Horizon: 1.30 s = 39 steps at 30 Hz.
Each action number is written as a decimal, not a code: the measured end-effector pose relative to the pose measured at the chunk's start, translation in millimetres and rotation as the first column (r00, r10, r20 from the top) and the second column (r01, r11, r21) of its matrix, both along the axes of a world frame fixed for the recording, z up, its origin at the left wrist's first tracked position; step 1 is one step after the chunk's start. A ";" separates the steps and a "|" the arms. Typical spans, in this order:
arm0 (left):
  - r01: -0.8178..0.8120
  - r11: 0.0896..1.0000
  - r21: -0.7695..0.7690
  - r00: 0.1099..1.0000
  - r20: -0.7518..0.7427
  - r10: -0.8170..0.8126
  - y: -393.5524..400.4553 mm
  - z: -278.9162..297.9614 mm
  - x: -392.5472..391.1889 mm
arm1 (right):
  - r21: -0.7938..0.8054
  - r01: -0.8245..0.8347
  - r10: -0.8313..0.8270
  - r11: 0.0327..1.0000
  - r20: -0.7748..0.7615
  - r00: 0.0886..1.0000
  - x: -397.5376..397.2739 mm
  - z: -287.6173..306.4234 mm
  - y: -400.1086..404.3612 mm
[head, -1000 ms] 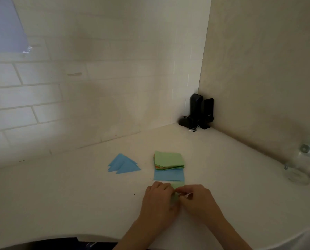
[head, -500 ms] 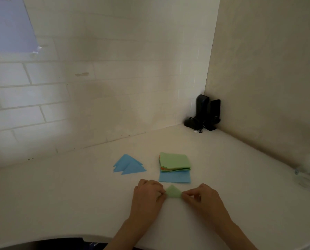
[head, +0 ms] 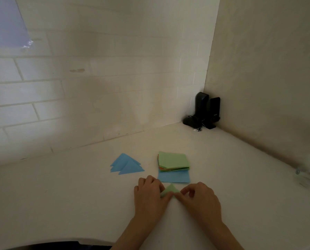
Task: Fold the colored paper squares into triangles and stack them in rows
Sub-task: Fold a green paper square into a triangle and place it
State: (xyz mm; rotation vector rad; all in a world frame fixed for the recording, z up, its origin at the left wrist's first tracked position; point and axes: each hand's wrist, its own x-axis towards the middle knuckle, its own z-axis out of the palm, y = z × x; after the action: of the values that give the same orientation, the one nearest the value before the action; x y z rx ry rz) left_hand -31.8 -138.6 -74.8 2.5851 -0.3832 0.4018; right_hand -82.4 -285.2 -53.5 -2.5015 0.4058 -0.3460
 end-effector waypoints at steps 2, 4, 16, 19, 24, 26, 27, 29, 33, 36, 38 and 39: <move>0.019 0.999 -0.045 0.999 -0.035 -0.020 3.0 1.1 2.3 | 0.008 -0.010 0.010 1.000 -0.010 1.000 1.4 -0.4 -2.4; 0.053 0.992 -0.112 0.997 -0.055 -0.060 7.3 2.0 4.9 | 0.034 -0.013 0.014 0.999 -0.029 0.999 2.7 0.9 -5.5; 0.152 0.967 -0.206 0.982 -0.076 -0.171 25.9 6.9 4.8 | 0.177 -0.055 0.072 0.983 -0.090 0.993 4.0 5.0 -17.2; 0.166 0.984 -0.070 0.985 -0.024 -0.168 17.4 9.9 -4.8 | 0.161 -0.051 0.064 0.986 -0.075 0.995 1.8 4.9 -14.3; 0.102 0.994 0.040 0.993 -0.064 -0.099 1.7 19.9 -14.7 | 0.148 -0.057 0.064 0.987 -0.048 0.997 -2.3 6.4 -10.7; 0.082 0.995 0.059 0.990 -0.118 -0.075 -2.2 22.7 -13.3 | 0.144 -0.058 0.065 0.988 -0.044 0.997 -2.9 6.5 -10.5; 0.076 0.995 0.067 0.987 -0.146 -0.066 -3.8 23.4 -11.9 | 0.140 -0.058 0.064 0.989 -0.043 0.997 -3.4 6.5 -10.4; 0.065 0.996 0.067 0.980 -0.192 -0.051 -4.8 24.0 -9.2 | 0.133 -0.057 0.063 0.990 -0.040 0.997 -3.4 5.5 -10.4; 0.047 0.999 0.021 0.969 -0.245 -0.040 -3.0 23.6 -5.1 | 0.102 -0.069 0.072 0.992 -0.026 0.997 -4.0 3.0 -10.8; 0.044 0.999 -0.030 0.966 -0.252 -0.050 -2.7 22.3 -4.5 | 0.117 -0.070 0.071 0.991 -0.004 0.997 -3.7 -0.7 -12.1; 0.058 0.996 -0.063 0.973 -0.221 -0.071 -0.9 20.4 -4.8 | 0.166 -0.059 0.054 0.984 0.034 0.998 -3.6 -5.2 -13.6; 0.064 0.995 -0.079 0.976 -0.203 -0.079 1.9 20.3 -4.1 | 0.193 -0.049 0.038 0.980 0.061 0.997 -3.4 -7.4 -14.6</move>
State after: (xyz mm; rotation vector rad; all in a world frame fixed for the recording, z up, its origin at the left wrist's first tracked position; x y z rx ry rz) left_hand -35.9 -136.7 -54.5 2.5043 -0.3799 0.1179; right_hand -85.8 -299.8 -60.9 -2.3007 0.3439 -0.3425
